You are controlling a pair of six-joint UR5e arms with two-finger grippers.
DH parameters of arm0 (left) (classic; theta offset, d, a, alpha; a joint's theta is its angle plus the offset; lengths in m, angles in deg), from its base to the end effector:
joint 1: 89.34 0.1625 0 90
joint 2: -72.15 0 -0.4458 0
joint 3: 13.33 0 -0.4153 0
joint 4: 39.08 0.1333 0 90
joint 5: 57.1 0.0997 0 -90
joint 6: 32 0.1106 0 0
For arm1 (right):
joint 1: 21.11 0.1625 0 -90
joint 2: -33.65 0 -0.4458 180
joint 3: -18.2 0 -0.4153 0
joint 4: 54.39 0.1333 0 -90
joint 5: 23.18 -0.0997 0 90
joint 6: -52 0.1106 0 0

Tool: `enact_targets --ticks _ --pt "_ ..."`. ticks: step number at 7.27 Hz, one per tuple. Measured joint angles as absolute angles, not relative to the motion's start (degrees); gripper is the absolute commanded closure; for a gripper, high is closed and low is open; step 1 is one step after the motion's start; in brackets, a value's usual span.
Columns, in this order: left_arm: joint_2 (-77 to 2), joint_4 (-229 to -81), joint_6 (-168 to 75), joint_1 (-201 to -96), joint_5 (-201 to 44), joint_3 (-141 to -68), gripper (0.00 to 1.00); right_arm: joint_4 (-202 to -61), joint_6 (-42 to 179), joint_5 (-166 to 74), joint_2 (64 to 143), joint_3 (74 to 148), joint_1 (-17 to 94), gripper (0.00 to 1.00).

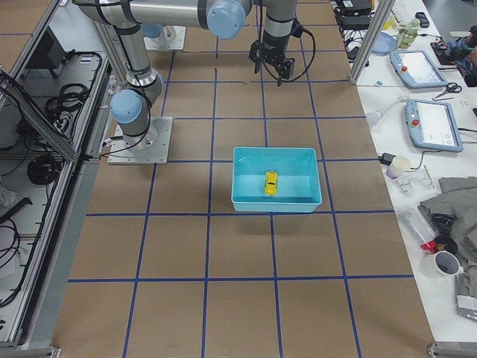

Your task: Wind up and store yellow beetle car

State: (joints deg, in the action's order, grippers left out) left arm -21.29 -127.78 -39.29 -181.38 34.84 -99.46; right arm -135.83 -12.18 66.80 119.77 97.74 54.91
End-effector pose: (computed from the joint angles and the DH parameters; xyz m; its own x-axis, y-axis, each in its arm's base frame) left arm -0.1489 -0.5401 0.5031 -0.9953 -0.0925 -0.0297 -0.0914 0.9952 -0.0342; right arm -0.0007 -0.5548 0.5409 -0.6400 -0.7678 -0.0313 -0.7683 0.6399 0.0147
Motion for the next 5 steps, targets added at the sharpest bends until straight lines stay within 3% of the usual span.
enact_targets --ticks 5 --pt "-21.4 -127.8 -39.3 -181.4 34.8 -99.5 0.00 -137.8 23.1 66.5 119.7 97.6 70.3 0.00"
